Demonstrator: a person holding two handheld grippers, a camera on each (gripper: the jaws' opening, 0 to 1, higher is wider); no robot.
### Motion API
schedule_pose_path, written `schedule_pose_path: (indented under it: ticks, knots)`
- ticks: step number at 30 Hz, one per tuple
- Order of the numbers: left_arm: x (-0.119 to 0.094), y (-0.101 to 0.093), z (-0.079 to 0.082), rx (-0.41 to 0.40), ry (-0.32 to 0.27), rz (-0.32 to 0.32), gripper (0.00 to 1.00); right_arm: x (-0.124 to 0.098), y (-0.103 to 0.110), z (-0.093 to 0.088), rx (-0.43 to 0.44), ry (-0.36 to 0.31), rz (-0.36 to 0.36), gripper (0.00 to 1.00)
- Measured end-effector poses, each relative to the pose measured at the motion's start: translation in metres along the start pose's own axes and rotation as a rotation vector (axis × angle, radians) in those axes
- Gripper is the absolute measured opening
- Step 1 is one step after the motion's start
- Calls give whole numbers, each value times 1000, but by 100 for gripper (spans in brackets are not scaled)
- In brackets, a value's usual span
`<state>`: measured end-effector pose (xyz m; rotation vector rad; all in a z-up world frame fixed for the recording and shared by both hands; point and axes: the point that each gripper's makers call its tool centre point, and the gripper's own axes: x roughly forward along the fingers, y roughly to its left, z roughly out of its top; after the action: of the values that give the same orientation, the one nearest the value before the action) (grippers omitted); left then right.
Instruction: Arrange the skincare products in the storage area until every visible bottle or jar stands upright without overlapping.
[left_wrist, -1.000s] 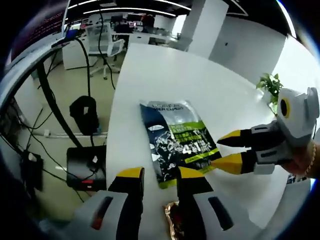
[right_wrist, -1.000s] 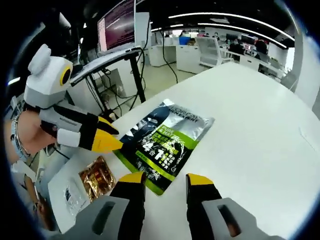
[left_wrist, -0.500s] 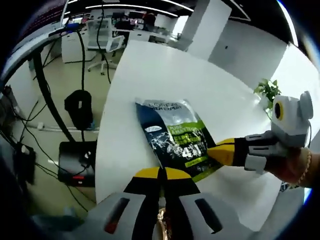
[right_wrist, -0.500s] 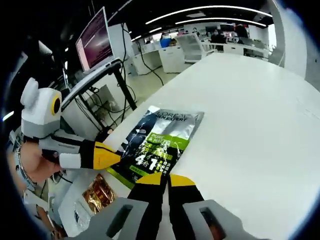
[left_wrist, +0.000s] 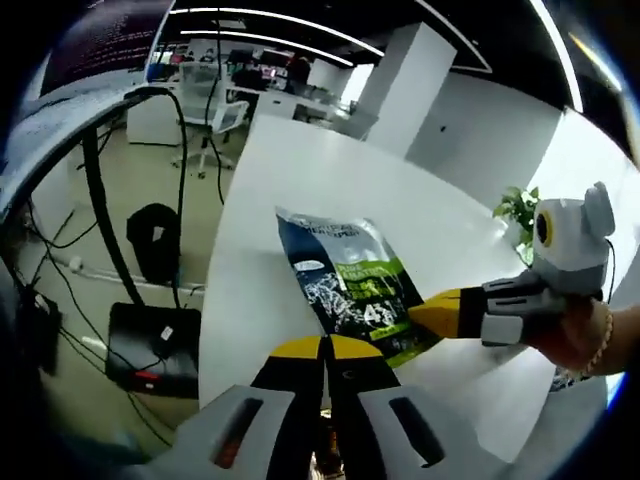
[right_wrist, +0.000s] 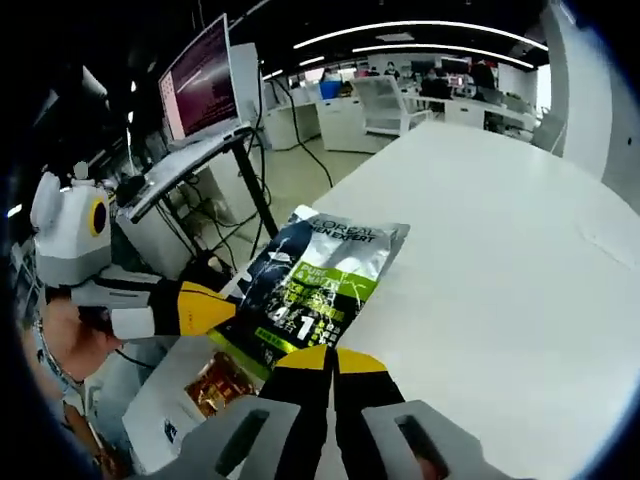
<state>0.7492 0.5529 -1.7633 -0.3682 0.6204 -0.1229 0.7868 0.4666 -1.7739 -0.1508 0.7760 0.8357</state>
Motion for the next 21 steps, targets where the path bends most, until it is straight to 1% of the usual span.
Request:
schedule_pose_path:
  ticks: [1,2,3,4,5,6,8,9,10,11,12,14,17,18,19,20,21]
  knots:
    - [-8,-5,5,10,-28,-10,0,-8,5,7,32,-39,10,0]
    - [-15,-9,10,24,-55,-21,0,-14,6,11,42,-53,16,0]
    - [-20,-12,11,31,-60,-30,0,-21,8,12,50,-66,18,0]
    - [-30,-18,12,38,-71,-45,0,-29,11,16,48,-81,25,0]
    - [-36,-23,14,46,-88,-58,0,-35,15,18,42,-101,33,0]
    - [-47,-30,16,56,-112,-75,0,-44,19,25,46,-137,51,0]
    - [-61,-37,17,73,-139,-87,0,-59,27,33,52,-190,92,0]
    - [-70,-44,18,78,-163,-103,0,-73,33,36,62,-225,123,0]
    - [-77,-48,19,82,-175,-114,0,-81,35,39,68,-249,142,0]
    - [-81,-52,19,83,-182,-124,0,-92,39,39,61,-275,168,0]
    - [-89,-59,18,85,-195,-145,0,-99,40,39,55,-290,182,0]
    - [-98,-72,17,106,-208,-180,0,-112,40,35,44,-319,192,0]
    - [-107,-87,16,144,-226,-220,0,-131,42,28,63,-370,226,0]
    - [-112,-95,15,144,-238,-253,0,-139,41,25,68,-390,241,0]
    - [-113,-98,15,141,-243,-271,0,-146,41,24,81,-412,258,0]
    - [-119,-107,16,132,-265,-315,0,-151,40,23,99,-430,277,0]
    - [-123,-112,17,121,-278,-345,0,-158,40,22,125,-448,302,0]
